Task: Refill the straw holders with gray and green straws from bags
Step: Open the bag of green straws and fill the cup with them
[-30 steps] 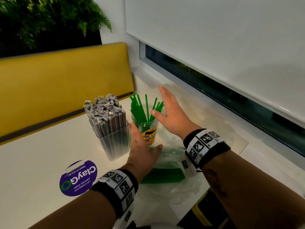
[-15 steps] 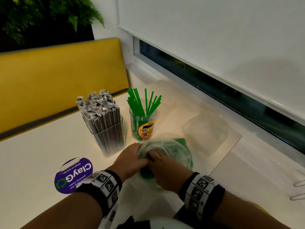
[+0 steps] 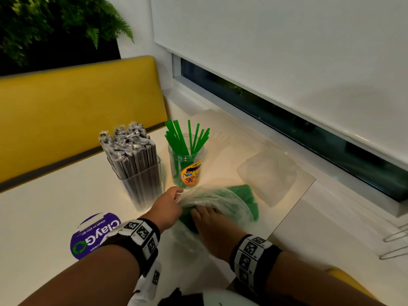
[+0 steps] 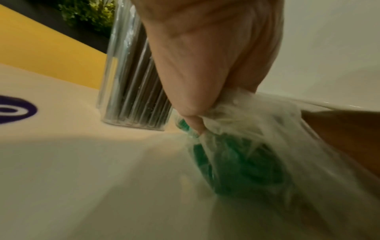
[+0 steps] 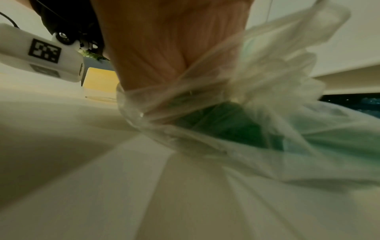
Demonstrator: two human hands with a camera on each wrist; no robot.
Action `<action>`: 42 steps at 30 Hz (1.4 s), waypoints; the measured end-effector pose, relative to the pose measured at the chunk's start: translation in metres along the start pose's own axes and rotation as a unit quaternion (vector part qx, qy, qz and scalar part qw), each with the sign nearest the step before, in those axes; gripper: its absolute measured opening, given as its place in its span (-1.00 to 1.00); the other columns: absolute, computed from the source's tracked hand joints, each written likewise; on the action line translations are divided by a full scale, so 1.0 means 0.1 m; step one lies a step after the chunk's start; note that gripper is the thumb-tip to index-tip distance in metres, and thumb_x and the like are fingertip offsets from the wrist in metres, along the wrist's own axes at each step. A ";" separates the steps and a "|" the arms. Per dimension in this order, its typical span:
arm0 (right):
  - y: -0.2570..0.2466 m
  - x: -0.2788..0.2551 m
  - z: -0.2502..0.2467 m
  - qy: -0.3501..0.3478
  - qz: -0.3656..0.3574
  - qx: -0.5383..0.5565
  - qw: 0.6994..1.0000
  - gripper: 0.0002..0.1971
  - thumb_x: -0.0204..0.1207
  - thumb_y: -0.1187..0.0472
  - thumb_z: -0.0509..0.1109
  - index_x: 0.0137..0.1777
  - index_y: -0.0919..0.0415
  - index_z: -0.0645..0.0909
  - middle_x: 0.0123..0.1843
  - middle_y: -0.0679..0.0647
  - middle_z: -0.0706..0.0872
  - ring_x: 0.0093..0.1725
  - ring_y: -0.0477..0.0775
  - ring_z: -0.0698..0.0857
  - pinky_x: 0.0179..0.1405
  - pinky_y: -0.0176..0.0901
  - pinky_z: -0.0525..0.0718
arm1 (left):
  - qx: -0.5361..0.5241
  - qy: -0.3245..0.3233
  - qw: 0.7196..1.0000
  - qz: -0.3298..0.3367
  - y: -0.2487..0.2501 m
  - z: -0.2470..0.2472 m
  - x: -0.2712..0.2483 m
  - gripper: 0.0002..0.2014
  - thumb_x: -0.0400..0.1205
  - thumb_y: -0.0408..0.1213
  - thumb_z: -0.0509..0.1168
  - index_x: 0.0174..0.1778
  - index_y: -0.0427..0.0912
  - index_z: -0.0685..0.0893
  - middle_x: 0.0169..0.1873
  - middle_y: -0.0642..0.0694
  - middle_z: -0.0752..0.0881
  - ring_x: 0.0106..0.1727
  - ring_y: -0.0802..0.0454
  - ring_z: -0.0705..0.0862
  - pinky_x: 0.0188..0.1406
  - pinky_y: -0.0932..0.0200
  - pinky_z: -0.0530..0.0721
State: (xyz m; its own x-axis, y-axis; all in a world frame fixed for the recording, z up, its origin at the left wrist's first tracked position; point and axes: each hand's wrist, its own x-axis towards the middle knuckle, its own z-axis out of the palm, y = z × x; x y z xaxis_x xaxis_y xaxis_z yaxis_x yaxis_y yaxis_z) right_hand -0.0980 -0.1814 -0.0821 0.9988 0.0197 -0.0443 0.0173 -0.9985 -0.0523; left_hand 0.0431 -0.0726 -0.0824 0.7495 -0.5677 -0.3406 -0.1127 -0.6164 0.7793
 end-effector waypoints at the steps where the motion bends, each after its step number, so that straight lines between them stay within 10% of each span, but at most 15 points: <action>1: -0.01 0.00 0.01 -0.014 0.016 0.007 1.000 -0.57 0.63 0.12 0.21 0.44 0.29 0.40 0.34 0.24 0.58 0.21 0.29 0.63 0.24 0.13 0.62 | -0.017 0.000 1.000 -0.005 -0.02 0.01 0.00 -0.42 0.49 -0.47 0.47 0.43 -0.10 0.53 0.21 -0.11 0.71 0.07 -0.04 0.70 -0.19 0.26 0.66; 7: 0.06 0.16 -0.05 -0.044 0.081 0.077 0.993 -0.71 0.56 0.16 0.37 0.25 0.19 0.57 0.22 0.13 0.65 0.20 0.21 0.63 0.25 0.01 0.61 | 0.028 0.019 0.999 -0.022 -0.05 0.00 -0.11 -0.26 0.41 -0.27 0.56 0.52 -0.07 0.46 0.34 -0.17 0.57 0.18 -0.13 0.65 0.11 -0.04 0.76; 13: 0.37 0.21 -0.08 -0.029 0.068 0.090 0.993 -0.71 0.55 0.13 0.33 0.26 -0.03 0.57 0.24 0.00 0.69 0.24 0.10 0.65 0.28 -0.02 0.61 | -0.010 0.018 1.000 0.014 0.14 -0.05 -0.18 -0.55 0.52 -0.48 0.33 0.31 -0.03 0.65 0.00 -0.07 0.72 -0.18 0.04 0.67 -0.43 0.25 0.55; 21: 0.49 0.19 -0.43 -0.021 0.063 0.194 0.979 -0.67 0.52 0.25 0.41 0.29 0.13 0.65 0.26 0.11 0.71 0.28 0.12 0.61 0.41 -0.13 0.47 | 0.175 -0.136 0.970 0.097 0.32 -0.27 -0.26 -0.42 0.48 -0.51 0.33 0.36 0.12 0.60 0.07 0.08 0.71 0.08 0.06 0.68 -0.09 0.25 0.64; 25: 0.39 0.18 -0.69 -0.054 0.024 0.250 0.966 -0.53 0.40 0.14 0.58 0.32 0.12 0.62 0.22 0.04 0.72 0.10 -0.07 0.58 0.03 -0.45 0.37 | 0.127 -0.056 0.987 0.084 0.25 -0.18 -0.22 -0.76 0.65 -0.24 0.33 0.23 0.03 0.69 0.08 0.00 0.78 0.10 0.03 0.72 0.10 0.18 0.66; 28: 0.33 0.22 -0.91 -0.056 0.012 0.303 0.951 -0.62 0.38 0.17 0.59 0.20 0.15 0.67 0.06 0.05 0.77 -0.10 -0.12 0.59 -0.11 -0.31 0.52 | 0.031 -0.011 0.999 0.040 0.20 -0.09 -0.19 -0.81 0.66 -0.25 0.29 0.15 -0.03 0.71 -0.02 -0.11 0.79 0.04 -0.10 0.76 0.13 -0.08 0.74; 35: 0.40 0.21 -1.71 0.117 0.070 0.580 0.803 -0.83 0.42 0.11 0.56 -0.03 0.02 0.67 -0.13 -0.11 0.76 -0.06 -0.09 0.77 -0.06 -0.20 0.70 | -0.198 -0.032 0.979 -0.017 0.38 -0.15 -0.31 -0.44 0.60 -0.63 0.17 0.40 0.05 0.42 0.06 0.11 0.63 0.08 0.06 0.63 -0.02 0.19 0.65; 39: 0.67 0.30 -2.14 0.294 0.087 0.652 0.693 -0.85 0.19 0.17 0.57 -0.24 0.02 0.70 -0.18 0.13 0.69 -0.07 0.20 0.68 0.10 0.19 0.69 | -0.259 0.000 0.966 -0.007 0.51 -0.23 -0.18 -0.02 0.58 -0.38 0.43 0.75 -0.07 -0.13 0.68 -0.09 0.25 0.50 0.09 0.32 0.51 0.06 0.37; 42: 0.92 0.46 -2.31 0.411 0.151 0.599 0.671 -0.80 0.29 0.25 0.56 -0.09 0.17 0.68 -0.13 0.12 0.75 -0.07 0.13 0.74 0.07 0.09 0.74 | -0.245 0.043 0.968 0.004 0.64 -0.23 -0.01 0.26 0.44 -0.29 0.61 0.73 -0.05 -0.31 0.74 -0.08 0.05 0.59 0.05 0.24 0.53 0.07 0.38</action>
State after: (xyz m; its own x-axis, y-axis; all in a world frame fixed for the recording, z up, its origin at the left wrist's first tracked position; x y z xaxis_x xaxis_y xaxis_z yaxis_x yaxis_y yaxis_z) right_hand -0.0399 -0.2844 0.1417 0.6448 -0.7009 0.3049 0.2505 -0.1831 -0.9506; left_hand 0.0507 -0.0989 -0.0204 0.8041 -0.5108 -0.3042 0.1886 -0.2661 0.9453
